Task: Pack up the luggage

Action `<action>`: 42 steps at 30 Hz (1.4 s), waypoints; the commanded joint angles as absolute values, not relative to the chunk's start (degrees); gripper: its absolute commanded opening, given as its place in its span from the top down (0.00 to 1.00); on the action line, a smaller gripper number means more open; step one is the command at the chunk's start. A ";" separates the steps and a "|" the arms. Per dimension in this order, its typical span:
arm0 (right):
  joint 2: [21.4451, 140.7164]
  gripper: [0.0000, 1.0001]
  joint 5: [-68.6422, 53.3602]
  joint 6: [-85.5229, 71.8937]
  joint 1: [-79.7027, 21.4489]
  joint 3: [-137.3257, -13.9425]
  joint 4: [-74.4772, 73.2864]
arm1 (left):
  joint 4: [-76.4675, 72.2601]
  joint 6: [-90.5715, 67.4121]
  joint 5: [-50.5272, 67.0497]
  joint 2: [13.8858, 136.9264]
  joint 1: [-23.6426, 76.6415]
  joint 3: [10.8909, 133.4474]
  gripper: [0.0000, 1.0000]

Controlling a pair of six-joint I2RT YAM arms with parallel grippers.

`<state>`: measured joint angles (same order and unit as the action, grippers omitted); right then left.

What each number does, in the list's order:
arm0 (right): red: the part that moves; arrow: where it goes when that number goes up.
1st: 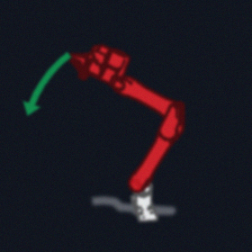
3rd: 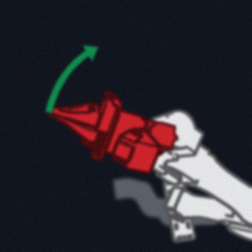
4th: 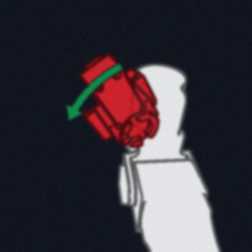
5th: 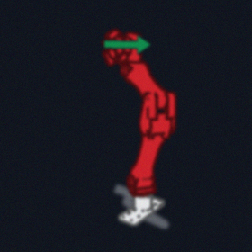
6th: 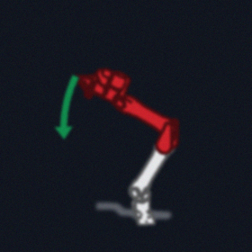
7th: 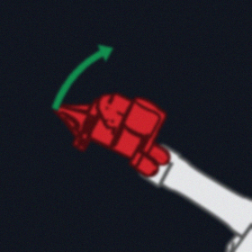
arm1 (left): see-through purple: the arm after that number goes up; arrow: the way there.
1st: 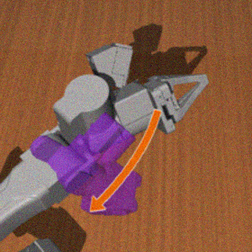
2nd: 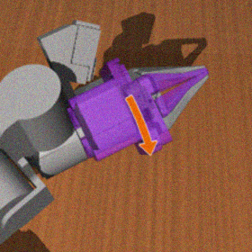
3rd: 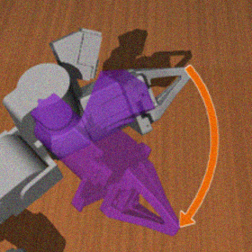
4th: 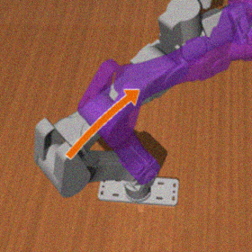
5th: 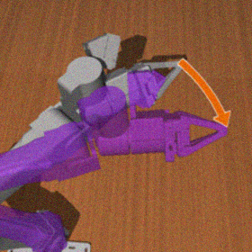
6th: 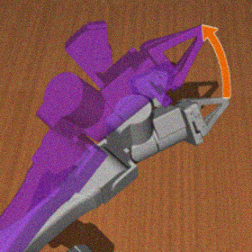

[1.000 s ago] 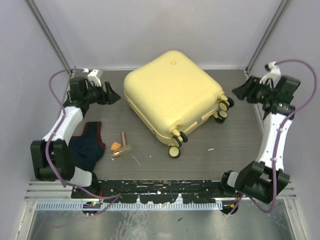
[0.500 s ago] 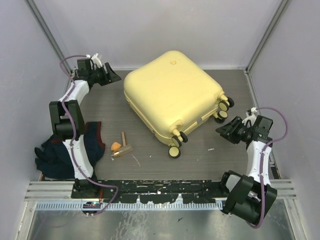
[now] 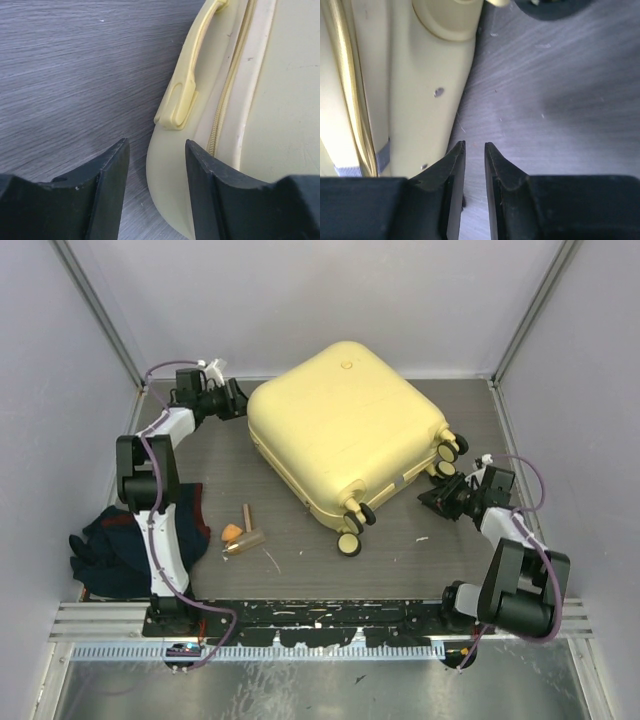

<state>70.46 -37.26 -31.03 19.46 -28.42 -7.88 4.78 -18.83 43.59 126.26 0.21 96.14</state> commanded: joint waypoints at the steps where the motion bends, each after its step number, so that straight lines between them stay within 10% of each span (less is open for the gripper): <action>1: 77.73 0.73 -34.19 -34.58 16.66 -34.25 5.51 | 2.04 -18.59 51.99 120.38 2.86 87.74 0.52; 29: 119.27 0.58 -45.75 -28.02 3.49 -84.43 14.28 | 1.34 -18.94 45.87 89.88 8.65 50.77 0.57; 42: 107.66 0.23 -41.12 -3.61 20.68 -92.03 -3.99 | 9.51 -19.12 21.71 91.34 3.43 62.98 0.43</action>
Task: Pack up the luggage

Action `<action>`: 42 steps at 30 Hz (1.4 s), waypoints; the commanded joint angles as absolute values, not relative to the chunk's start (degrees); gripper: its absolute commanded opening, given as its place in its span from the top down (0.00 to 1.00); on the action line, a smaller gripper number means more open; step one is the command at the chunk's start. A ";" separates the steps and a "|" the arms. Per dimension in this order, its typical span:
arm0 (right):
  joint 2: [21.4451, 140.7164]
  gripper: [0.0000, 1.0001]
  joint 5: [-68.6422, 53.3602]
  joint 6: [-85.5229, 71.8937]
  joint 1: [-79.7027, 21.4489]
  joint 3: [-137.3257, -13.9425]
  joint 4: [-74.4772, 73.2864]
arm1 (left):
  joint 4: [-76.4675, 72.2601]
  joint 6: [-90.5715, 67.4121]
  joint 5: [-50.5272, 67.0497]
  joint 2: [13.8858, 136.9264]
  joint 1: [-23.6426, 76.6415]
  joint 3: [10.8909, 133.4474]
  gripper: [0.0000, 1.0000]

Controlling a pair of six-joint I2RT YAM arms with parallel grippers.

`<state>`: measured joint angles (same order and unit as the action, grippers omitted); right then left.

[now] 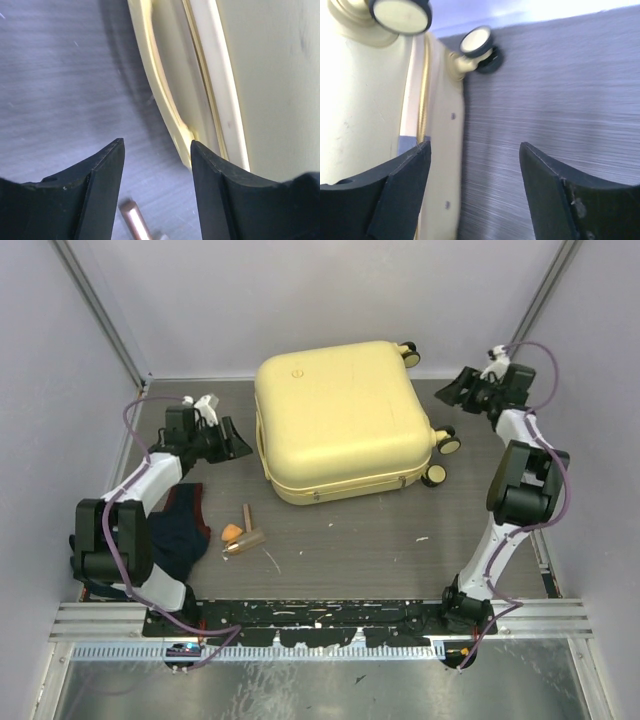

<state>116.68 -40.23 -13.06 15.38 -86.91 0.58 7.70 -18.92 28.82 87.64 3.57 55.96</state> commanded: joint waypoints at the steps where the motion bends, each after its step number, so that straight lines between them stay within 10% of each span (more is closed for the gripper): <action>1: 106.60 0.20 -41.69 -2.03 21.93 -92.47 -5.46 | 10.08 -19.30 21.29 92.93 3.52 64.59 0.43; 5: 101.41 0.00 -47.28 -3.37 27.40 -89.97 -7.28 | 10.89 -19.29 20.25 97.57 4.86 69.46 0.42; 13: 94.83 0.14 -62.75 15.70 35.25 -87.35 -34.43 | 12.88 -20.48 16.81 103.53 8.11 73.97 0.40; 26: 57.78 0.24 -59.58 5.56 27.95 -41.02 -15.40 | 13.33 -22.13 16.94 105.18 10.54 73.50 0.41; 42: 62.59 0.41 -41.89 -13.62 7.43 -19.92 23.88 | 16.51 -20.31 18.49 103.84 10.59 71.66 0.47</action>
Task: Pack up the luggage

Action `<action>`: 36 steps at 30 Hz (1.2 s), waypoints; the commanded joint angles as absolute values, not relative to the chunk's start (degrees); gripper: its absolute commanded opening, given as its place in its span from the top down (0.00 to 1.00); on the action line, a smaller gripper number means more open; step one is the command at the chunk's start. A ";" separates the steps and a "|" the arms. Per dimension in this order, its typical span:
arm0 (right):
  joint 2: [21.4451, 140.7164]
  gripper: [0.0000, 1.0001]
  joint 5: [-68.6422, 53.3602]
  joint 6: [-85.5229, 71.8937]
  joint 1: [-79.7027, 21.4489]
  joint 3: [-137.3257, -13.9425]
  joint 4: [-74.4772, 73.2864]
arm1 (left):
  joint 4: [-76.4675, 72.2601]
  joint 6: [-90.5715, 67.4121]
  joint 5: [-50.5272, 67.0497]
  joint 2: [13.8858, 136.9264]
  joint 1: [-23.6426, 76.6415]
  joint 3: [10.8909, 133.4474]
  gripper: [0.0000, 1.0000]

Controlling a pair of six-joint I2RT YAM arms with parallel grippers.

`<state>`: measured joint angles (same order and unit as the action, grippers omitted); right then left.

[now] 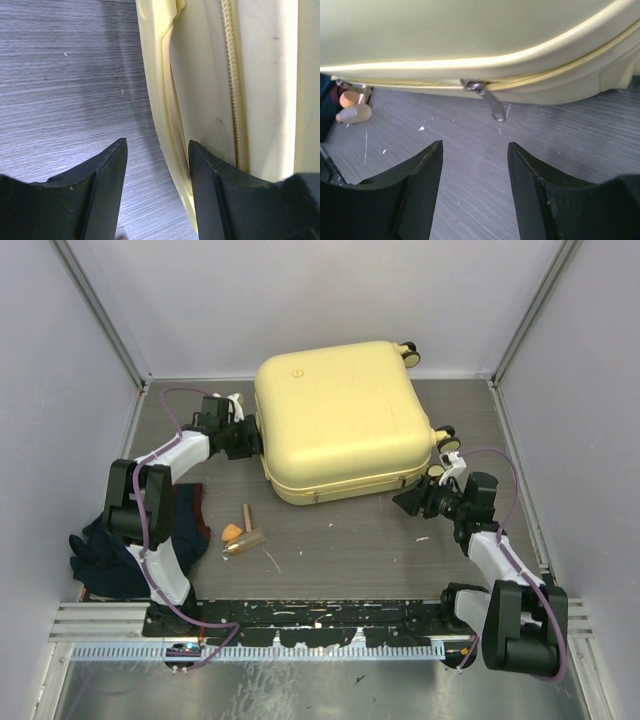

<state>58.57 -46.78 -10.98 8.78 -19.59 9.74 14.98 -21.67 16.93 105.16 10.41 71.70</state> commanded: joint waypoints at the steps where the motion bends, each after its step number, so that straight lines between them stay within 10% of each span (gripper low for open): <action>1: 63.86 0.43 -41.59 -13.62 7.11 -20.17 25.22 | 16.70 -19.91 18.86 103.71 10.63 71.52 0.48; 21: 65.68 0.92 -36.68 -10.62 1.41 -22.62 25.55 | 20.22 -17.99 12.81 102.74 13.22 68.23 0.52; 36: 57.38 0.99 -32.53 2.90 8.54 -23.63 14.30 | 28.11 -10.17 5.82 102.87 10.35 70.64 1.00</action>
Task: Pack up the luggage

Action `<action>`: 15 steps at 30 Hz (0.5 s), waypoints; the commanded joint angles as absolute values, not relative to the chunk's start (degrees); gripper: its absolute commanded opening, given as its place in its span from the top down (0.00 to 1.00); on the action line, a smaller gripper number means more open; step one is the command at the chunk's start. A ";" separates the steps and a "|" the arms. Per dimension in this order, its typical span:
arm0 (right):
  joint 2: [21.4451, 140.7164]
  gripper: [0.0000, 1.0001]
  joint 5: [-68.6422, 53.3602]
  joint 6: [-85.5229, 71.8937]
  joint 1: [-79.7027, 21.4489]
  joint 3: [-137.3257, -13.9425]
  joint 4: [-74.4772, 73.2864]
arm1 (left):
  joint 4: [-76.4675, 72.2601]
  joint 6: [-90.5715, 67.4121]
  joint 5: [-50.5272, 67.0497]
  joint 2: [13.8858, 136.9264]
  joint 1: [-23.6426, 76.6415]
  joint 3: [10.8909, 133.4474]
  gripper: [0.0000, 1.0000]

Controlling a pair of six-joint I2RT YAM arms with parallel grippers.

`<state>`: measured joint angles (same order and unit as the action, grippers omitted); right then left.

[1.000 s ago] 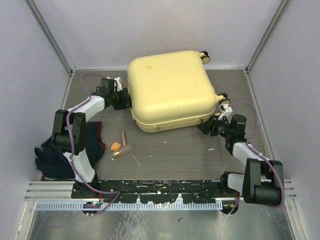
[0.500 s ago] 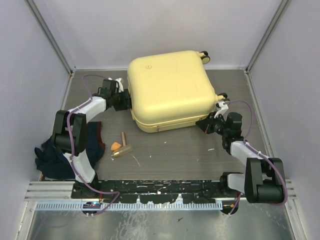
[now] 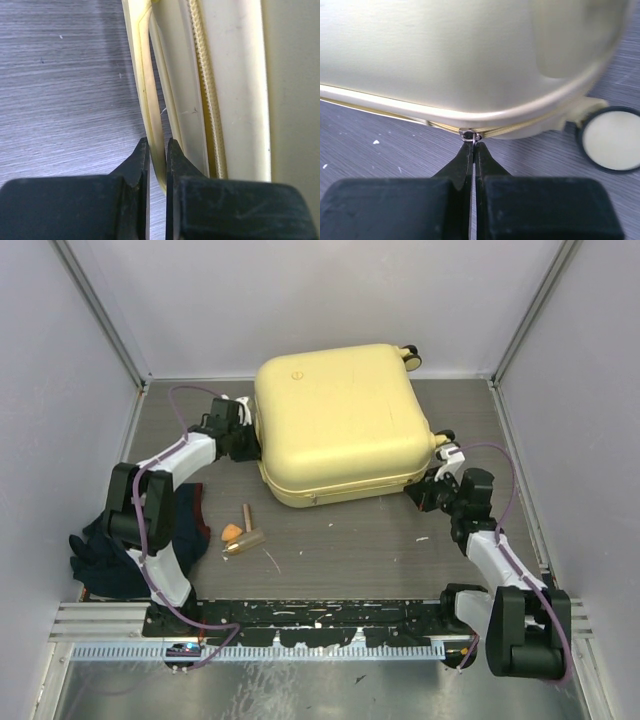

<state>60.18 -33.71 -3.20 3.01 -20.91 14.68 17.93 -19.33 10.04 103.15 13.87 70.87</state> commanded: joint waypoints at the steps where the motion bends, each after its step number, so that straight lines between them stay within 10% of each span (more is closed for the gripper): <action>1: 57.42 0.99 -33.51 3.72 10.37 -23.84 13.92 | 28.27 -9.53 5.99 102.99 9.63 71.02 1.00; 15: 65.14 0.99 -44.06 15.31 24.54 -26.66 20.44 | 30.25 -2.55 8.88 108.72 3.44 80.56 1.00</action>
<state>62.54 -49.39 10.79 19.62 -23.16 10.28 27.16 -15.31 17.85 106.87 9.72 77.28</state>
